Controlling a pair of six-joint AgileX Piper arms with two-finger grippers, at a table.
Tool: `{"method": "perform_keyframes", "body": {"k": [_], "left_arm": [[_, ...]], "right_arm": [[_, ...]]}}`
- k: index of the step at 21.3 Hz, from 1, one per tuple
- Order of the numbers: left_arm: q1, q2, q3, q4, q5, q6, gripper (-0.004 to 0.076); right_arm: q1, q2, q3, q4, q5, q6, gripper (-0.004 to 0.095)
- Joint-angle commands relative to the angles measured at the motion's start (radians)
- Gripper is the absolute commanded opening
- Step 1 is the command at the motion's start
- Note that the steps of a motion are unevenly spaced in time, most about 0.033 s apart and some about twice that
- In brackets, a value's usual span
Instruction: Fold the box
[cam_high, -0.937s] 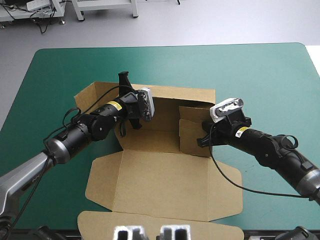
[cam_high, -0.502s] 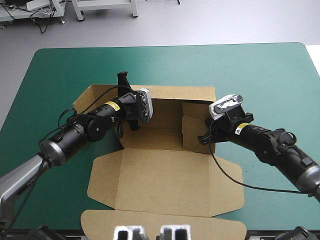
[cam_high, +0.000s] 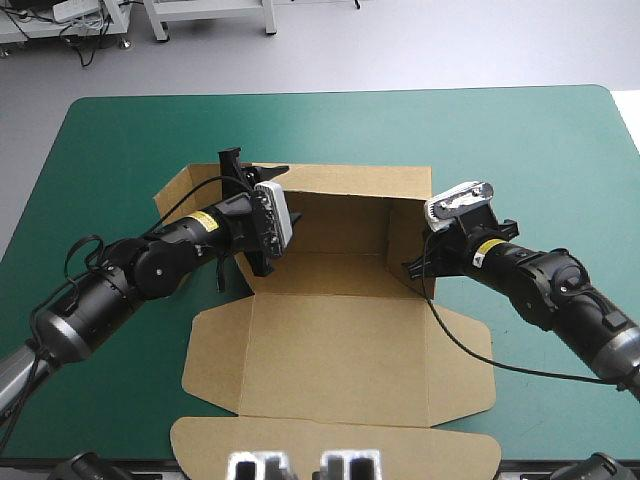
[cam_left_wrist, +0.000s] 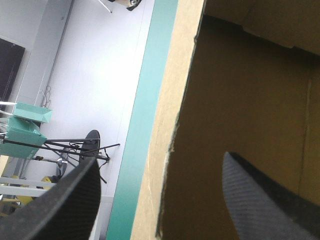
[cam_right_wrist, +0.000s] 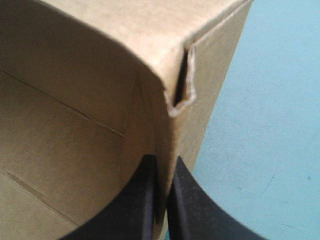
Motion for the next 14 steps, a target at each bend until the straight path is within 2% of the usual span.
{"method": "perform_keyframes", "body": {"k": [1,4,5,6,7,10,12,14], "left_arm": [[-0.006,-0.07,-0.034,-0.065,-0.047,-0.01,0.0502],[-0.006,-0.11,-0.034,-0.116,-0.044,-0.01,0.0445],[-0.006,-0.139,-0.034,-0.174,-0.04,-0.01,0.0305],[-0.006,-0.15,-0.034,-0.201,-0.036,-0.01,0.0198],[-0.006,-0.173,-0.034,-0.255,-0.034,-0.01,-0.001],[-0.004,-0.193,-0.037,-0.303,-0.009,-0.057,0.0007],[0.007,-0.191,-0.062,-0.293,0.089,-0.163,0.0007],[0.09,-0.169,-0.129,-0.243,0.276,-0.314,0.0007]], "right_arm": [[-0.013,-0.017,-0.033,-0.05,-0.051,0.02,-0.0019],[-0.028,-0.017,-0.033,-0.073,-0.044,0.044,-0.0019],[-0.034,-0.017,-0.033,-0.071,-0.037,0.042,-0.0019],[-0.036,-0.017,-0.033,-0.071,-0.037,0.042,-0.0019],[-0.036,-0.017,-0.033,-0.069,-0.037,0.042,-0.0019],[-0.036,-0.017,-0.033,-0.071,-0.033,0.042,-0.0019],[-0.036,-0.017,-0.035,-0.072,-0.009,0.012,-0.0019],[-0.036,-0.017,-0.054,-0.071,0.05,-0.058,-0.002]]}}
